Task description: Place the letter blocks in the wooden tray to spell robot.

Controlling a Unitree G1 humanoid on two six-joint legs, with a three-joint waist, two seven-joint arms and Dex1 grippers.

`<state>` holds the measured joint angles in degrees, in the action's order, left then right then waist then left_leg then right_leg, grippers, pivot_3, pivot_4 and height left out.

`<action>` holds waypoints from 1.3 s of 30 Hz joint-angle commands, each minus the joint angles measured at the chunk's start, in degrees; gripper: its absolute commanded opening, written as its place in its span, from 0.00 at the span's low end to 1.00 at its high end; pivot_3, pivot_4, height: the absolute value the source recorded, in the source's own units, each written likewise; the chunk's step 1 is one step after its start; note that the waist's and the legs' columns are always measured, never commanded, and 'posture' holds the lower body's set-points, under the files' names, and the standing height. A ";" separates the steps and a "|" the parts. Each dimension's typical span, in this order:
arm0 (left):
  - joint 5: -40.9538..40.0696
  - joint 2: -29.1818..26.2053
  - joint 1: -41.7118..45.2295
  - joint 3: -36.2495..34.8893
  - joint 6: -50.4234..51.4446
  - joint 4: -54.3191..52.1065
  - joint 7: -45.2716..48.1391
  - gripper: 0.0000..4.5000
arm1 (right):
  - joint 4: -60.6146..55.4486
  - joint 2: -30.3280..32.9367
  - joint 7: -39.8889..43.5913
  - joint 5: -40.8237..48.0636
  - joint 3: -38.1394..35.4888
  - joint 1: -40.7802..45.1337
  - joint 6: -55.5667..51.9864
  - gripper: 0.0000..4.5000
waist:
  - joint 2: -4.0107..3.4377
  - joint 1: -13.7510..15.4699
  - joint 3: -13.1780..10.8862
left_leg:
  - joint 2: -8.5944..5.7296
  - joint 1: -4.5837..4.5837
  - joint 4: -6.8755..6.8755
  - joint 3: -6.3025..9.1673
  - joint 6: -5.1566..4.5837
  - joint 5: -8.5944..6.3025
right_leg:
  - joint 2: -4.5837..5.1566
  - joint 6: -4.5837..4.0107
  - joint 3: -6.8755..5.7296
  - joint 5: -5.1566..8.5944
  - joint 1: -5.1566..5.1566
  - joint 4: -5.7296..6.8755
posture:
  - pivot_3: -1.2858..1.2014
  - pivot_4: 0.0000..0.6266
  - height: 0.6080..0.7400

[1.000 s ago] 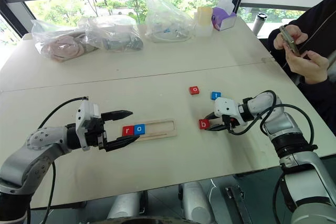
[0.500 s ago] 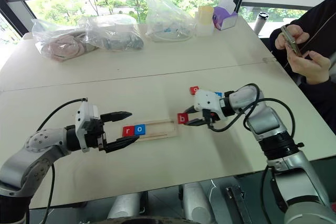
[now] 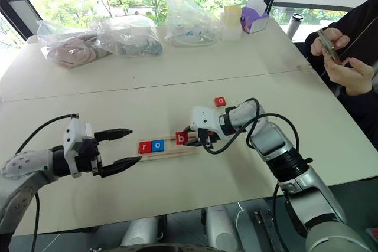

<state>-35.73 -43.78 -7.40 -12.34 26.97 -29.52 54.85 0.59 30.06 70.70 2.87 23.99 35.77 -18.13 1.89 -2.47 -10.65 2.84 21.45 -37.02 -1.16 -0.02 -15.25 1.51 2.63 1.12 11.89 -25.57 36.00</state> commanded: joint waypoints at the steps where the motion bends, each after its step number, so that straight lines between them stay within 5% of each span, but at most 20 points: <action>1: -1.04 0.08 -0.19 -1.02 -0.49 -2.48 -0.48 1.00 | 1.72 -2.89 -1.24 -0.81 1.48 1.58 1.25 0.25 | -0.02 -0.11 -0.02 | 0.00 0.00 0.01 0.00 0.00 0.00 | 0.00 0.00 0.00 0.00 -0.02 0.00 | 0.52 0.24 1.00; 39: -0.41 1.46 -0.26 0.70 -0.61 -3.40 -2.27 1.00 | 5.50 -7.25 -1.96 -3.10 3.81 2.60 1.95 0.25 | -0.04 -0.04 -0.04 | 0.02 0.05 0.06 -0.01 0.00 -0.01 | 0.00 -0.01 -0.01 0.00 -0.09 0.00 | 0.52 0.24 1.00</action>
<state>-35.70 -42.48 -8.13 -11.95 27.01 -31.13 52.63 6.96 23.45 68.82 -0.42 27.82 37.03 -17.03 1.86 -2.51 -10.69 2.86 21.50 -36.96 -1.17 -0.01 -15.25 1.51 2.63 1.10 11.88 -25.67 36.00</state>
